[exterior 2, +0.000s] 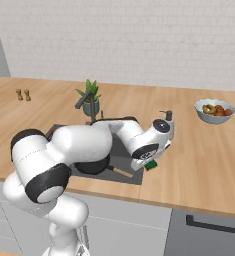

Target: Pick the pan and sponge and place them into the sink. Then turn on the water.

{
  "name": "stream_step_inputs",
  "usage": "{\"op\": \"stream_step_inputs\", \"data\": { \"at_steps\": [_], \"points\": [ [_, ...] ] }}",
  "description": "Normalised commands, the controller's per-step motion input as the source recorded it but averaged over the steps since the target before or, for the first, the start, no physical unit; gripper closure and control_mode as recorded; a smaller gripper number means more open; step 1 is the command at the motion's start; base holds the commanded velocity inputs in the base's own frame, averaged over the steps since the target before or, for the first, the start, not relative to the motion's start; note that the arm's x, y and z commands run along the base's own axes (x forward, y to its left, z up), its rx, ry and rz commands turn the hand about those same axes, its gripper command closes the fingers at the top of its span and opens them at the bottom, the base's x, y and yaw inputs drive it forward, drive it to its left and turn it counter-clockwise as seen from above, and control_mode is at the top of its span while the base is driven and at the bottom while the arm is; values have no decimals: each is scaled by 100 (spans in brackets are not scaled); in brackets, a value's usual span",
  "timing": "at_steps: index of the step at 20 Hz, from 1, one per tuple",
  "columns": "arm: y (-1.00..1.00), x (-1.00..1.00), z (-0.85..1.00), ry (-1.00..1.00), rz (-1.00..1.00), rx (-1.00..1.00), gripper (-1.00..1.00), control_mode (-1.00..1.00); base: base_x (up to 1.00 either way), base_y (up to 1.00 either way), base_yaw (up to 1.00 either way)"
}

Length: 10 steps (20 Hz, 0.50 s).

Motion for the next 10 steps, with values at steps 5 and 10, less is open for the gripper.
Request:
{"op": "stream_step_inputs", "data": {
  "at_steps": [5, 10],
  "points": [
    [57, 0, 16, -11, 42, 0, 100, -100, 0, 0, 0],
    [65, 0, 4, -15, 31, 0, 100, -100, 0, 0, 0]
  ]
}}
